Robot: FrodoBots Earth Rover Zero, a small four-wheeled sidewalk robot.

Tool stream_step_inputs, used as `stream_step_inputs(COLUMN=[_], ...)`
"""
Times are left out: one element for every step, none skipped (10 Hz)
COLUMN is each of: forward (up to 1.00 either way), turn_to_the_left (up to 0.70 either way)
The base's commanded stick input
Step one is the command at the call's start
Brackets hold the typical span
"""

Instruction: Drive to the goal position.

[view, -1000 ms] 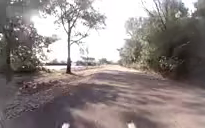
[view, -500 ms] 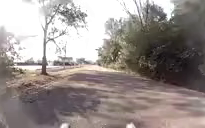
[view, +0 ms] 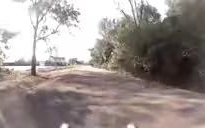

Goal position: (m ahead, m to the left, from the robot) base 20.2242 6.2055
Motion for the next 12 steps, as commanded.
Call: stream_step_inputs(forward=[0.7,0.7,0.7,0.7,0.7,0.7,0.7,0.7,0.7,0.7,0.7,0.7], turn_to_the_left=[0.21,0.35,0.35,0.35,0.14,0.0,0.0,0.16,0.35,0.35,0.0,0.0])
